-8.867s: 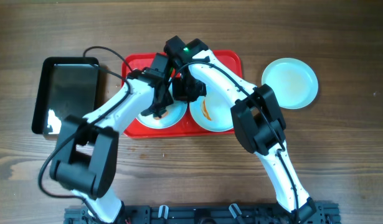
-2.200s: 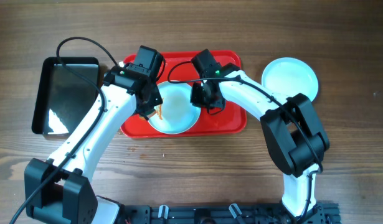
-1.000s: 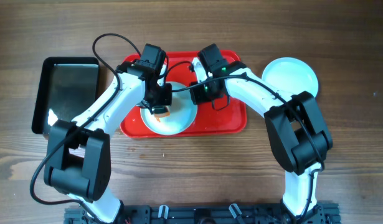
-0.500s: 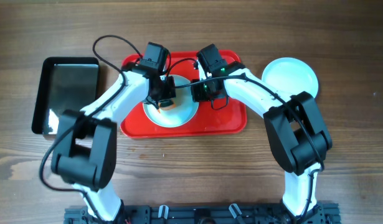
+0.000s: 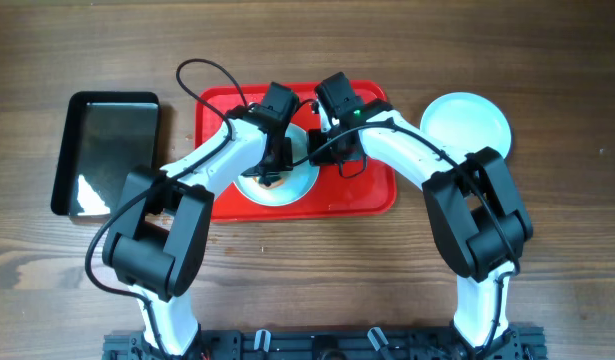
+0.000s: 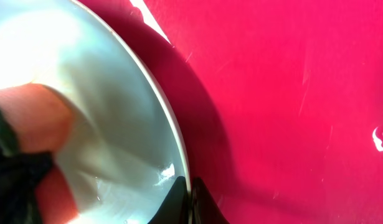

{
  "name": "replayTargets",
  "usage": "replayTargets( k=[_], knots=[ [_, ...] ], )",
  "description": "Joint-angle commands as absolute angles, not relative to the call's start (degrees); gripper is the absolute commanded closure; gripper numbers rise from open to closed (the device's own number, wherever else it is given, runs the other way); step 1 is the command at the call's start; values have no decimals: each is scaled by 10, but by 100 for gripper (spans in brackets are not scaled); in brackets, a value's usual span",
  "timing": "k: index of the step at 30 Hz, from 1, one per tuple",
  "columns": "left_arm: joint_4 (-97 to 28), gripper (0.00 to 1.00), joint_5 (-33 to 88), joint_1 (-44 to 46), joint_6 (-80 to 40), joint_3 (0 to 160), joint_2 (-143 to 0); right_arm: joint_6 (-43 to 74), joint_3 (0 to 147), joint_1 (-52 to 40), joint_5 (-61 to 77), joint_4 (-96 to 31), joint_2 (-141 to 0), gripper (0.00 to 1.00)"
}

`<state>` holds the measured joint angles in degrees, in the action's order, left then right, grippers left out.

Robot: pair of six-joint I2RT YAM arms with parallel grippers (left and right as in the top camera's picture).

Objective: Clean dirty plates on tray and stack at the side
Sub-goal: 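Hold the plate with the right gripper and scrub it with the left sponge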

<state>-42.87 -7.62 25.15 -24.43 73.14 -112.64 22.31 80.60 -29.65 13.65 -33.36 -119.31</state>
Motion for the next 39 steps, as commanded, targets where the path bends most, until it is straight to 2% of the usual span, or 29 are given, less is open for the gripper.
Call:
replayTargets(
  k=[1, 4, 6, 9, 13, 20, 22, 25, 28, 30, 37, 39],
  knots=[
    [-436, 96, -234, 249, -251, 722, -1153, 226, 802, -298, 131, -333, -1198, 96],
    [-436, 96, -338, 249, -251, 722, -1153, 225, 802, -298, 131, -335, -1198, 96],
    [-457, 96, -340, 249, -252, 732, -1140, 226, 802, -298, 131, -335, -1198, 96],
    [-486, 96, -289, 249, -284, 776, -1074, 226, 802, -298, 131, -333, -1198, 96],
    [-459, 96, -132, 249, -288, 784, -1011, 226, 802, -298, 131, -333, -1198, 96],
    [-391, 96, 25, 249, -288, 767, -1149, 228, 802, -298, 143, -333, -1198, 96],
    [-359, 96, 25, 249, -288, 767, -1186, 227, 802, -298, 142, -335, -1198, 96],
    [-358, 96, -25, 249, -237, 767, -1212, 227, 802, -298, 142, -335, -1198, 96],
    [-413, 96, -209, 249, -214, 767, -1220, 227, 802, -298, 141, -337, -1198, 96],
    [-433, 96, -278, 247, -214, 767, -1220, 227, 802, -298, 142, -337, -1198, 96],
    [-504, 96, -302, 191, -215, 767, -1219, 231, 802, -293, 116, -356, -1198, 96],
    [-546, 96, -328, 178, -250, 786, -1213, 242, 802, -293, 112, -356, -1198, 96]
  ],
)
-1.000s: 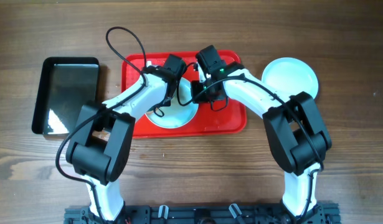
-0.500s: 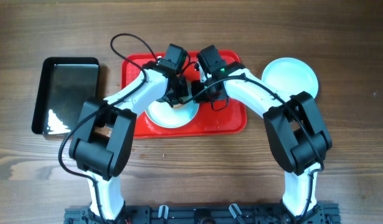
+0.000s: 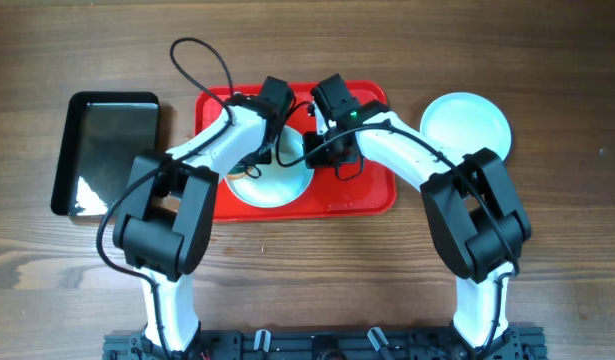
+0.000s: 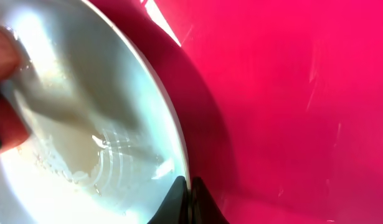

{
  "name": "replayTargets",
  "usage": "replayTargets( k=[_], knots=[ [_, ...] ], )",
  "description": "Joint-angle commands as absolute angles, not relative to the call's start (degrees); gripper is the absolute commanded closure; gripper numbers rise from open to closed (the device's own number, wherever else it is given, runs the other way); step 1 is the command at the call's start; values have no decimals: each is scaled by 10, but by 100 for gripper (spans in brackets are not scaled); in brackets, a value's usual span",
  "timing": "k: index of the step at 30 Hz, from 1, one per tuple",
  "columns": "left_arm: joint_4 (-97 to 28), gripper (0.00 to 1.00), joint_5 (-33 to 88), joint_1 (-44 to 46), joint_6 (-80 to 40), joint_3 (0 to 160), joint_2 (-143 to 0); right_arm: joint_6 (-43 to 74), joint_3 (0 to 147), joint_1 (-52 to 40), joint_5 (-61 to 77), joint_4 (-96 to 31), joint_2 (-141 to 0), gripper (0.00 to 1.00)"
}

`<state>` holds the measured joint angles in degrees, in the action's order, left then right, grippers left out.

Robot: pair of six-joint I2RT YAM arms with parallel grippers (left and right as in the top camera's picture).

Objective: Clean dirty plates on tray and stack at the side
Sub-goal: 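Hold the plate with the right gripper and scrub it with the left sponge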

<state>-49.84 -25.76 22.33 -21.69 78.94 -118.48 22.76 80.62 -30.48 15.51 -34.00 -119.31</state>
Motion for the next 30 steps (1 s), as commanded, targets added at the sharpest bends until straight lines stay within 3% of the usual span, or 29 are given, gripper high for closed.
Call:
replayTargets(
  k=[1, 7, 10, 12, 16, 21, 26, 30],
  knots=[
    [-562, 96, -334, 178, -268, 799, -1208, 249, 802, -293, 108, -356, -1198, 96],
    [-594, 96, -223, 181, -305, 874, -1117, 265, 802, -293, 101, -357, -1198, 96],
    [-584, 96, -74, 183, -303, 866, -1127, 270, 802, -293, 101, -356, -1198, 96],
    [-547, 96, 24, 194, -303, 841, -1134, 270, 802, -293, 103, -357, -1198, 96],
    [-460, 96, 48, 237, -303, 768, -1134, 272, 802, -293, 103, -356, -1198, 96],
    [-393, 96, 19, 245, -303, 690, -1136, 272, 802, -293, 103, -359, -1198, 96],
    [-507, 96, -257, 182, -303, 684, -1136, 272, 802, -293, 103, -360, -1198, 96],
    [-498, 96, -305, 123, -303, 691, -1136, 270, 802, -293, 102, -361, -1198, 96]
  ],
)
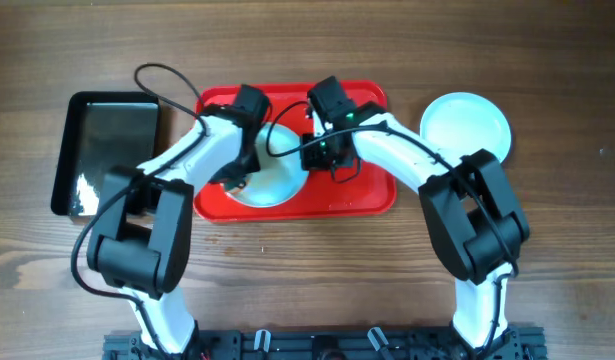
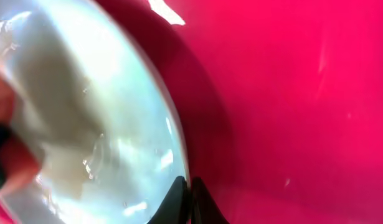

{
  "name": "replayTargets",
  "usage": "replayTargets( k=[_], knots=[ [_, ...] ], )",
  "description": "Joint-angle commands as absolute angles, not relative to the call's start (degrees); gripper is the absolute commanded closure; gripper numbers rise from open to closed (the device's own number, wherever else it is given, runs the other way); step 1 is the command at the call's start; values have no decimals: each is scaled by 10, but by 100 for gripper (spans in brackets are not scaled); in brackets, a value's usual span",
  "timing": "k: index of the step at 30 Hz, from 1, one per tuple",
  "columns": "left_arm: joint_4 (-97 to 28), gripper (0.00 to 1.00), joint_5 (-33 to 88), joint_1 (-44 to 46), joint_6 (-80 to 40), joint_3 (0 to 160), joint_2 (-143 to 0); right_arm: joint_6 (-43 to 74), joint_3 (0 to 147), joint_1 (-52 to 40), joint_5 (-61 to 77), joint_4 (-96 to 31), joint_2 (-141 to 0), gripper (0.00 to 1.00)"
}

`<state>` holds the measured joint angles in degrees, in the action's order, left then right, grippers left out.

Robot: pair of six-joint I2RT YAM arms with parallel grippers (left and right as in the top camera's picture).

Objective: Clean dirty plates on tray and stack at the side
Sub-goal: 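Hold the plate with the right gripper and scrub it with the left sponge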

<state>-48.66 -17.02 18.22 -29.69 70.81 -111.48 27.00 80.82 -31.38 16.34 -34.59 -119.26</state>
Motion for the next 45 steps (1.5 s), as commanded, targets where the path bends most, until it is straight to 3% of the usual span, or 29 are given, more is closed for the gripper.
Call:
replayTargets(
  k=[1, 8, 15, 16, 17, 18, 22, 24, 31, 34, 40, 45],
  knots=[
    [-502, 96, -305, 113, -305, 701, -1136, 270, 802, -293, 100, -361, -1198, 96],
    [-512, 96, -222, 107, -305, 810, -1062, 284, 802, -291, 83, -369, -1198, 96],
    [-522, 96, -182, 91, -305, 810, -1049, 223, 853, -293, 289, -333, -1196, 89],
    [-525, 96, -180, 74, -305, 810, -1049, 222, 864, -297, 292, -333, -1193, 54],
    [-529, 96, -172, 65, -305, 810, -1049, 224, 864, -302, 283, -327, -1194, 36],
    [-533, 96, -160, 57, -305, 810, -1049, 226, 864, -309, 269, -321, -1196, 32],
    [-538, 96, -126, 40, -305, 810, -1049, 272, 863, -358, 145, -294, -1207, 32],
    [-539, 96, -126, 40, -305, 810, -1049, 277, 863, -362, 145, -283, -1218, 37],
    [-543, 96, -126, 40, -305, 810, -1049, 306, 864, -362, 146, -251, -1266, 67],
    [-543, 96, -103, 40, -305, 810, -1049, 317, 864, -364, 137, -258, -1279, 94],
    [-553, 96, 46, 65, -273, 806, -1049, 294, 913, -337, 95, -398, -1263, 96],
    [-522, 96, 47, 145, -273, 783, -1058, 284, 924, -321, 39, -472, -1263, 96]
  ],
)
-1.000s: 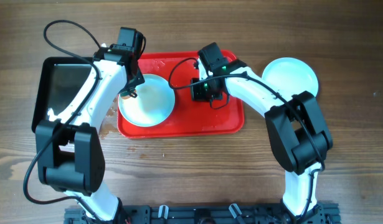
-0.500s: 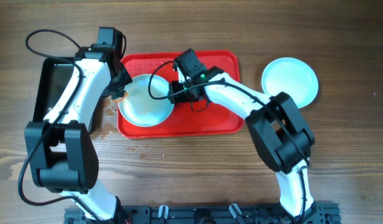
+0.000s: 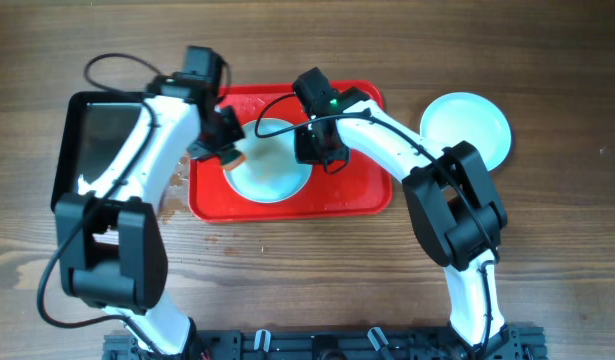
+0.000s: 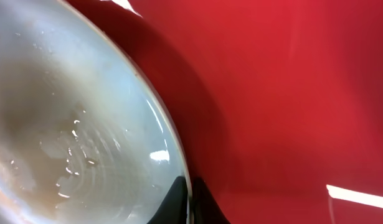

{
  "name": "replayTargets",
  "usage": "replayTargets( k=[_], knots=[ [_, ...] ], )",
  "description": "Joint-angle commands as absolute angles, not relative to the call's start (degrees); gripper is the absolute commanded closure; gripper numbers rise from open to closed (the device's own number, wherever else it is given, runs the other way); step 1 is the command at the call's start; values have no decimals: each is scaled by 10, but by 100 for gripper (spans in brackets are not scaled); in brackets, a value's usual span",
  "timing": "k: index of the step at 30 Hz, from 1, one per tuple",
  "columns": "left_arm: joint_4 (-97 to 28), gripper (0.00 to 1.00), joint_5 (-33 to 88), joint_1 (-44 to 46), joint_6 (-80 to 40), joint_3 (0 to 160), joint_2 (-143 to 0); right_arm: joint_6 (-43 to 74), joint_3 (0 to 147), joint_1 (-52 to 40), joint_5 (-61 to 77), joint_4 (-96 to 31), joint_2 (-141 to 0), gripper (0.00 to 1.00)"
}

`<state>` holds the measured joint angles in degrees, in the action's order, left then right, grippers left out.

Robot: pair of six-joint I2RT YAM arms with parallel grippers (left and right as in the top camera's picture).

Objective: Clean dirty plates on tray and stack at the side
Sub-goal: 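Hold the plate with the right gripper and scrub it with the left sponge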

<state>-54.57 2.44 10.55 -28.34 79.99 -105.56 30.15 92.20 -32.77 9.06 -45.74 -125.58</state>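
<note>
A pale blue plate (image 3: 272, 162) lies on the red tray (image 3: 357, 190); wet streaks and a brownish film show on its surface (image 4: 66, 137). My right gripper (image 3: 313, 148) is shut on the plate's right rim, and its fingertips (image 4: 190, 200) pinch the edge. My left gripper (image 3: 225, 148) hangs over the plate's left rim at the tray's left side, shut on an orange-brown sponge (image 3: 232, 155). A second pale plate (image 3: 467, 128) sits on the table to the right of the tray.
A black rectangular tray (image 3: 107, 150) lies left of the red tray, under the left arm. Wet spots mark the wood (image 3: 177, 205) by the red tray's left corner. Arm cables loop above the trays.
My left gripper with the sponge has moved from the plate's left part out to its left rim. The sponge no longer shows in the right wrist view. The right gripper still pinches the rim.
The sponge was pressed on the plate's middle while my right gripper held the rim. It then stood further left on the plate, then at its left part, leaving wet streaks. Now it is at the plate's left rim, near the black tray.
</note>
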Motion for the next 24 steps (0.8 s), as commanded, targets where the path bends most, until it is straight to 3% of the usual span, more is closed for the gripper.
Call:
replayTargets(
  k=[1, 12, 18, 24],
  knots=[
    [-504, 96, 47, 162, -273, 772, -1061, 274, 924, -321, 45, -471, -1263, 96],
    [-436, 96, 41, 207, -274, 768, -1183, 270, 924, -320, 64, -471, -1263, 96],
    [-481, 96, -255, 207, -274, 765, -1193, 269, 924, -320, 64, -475, -1263, 96],
    [-450, 96, -429, 207, -274, 731, -1193, 256, 924, -317, 63, -492, -1263, 96]
  ],
)
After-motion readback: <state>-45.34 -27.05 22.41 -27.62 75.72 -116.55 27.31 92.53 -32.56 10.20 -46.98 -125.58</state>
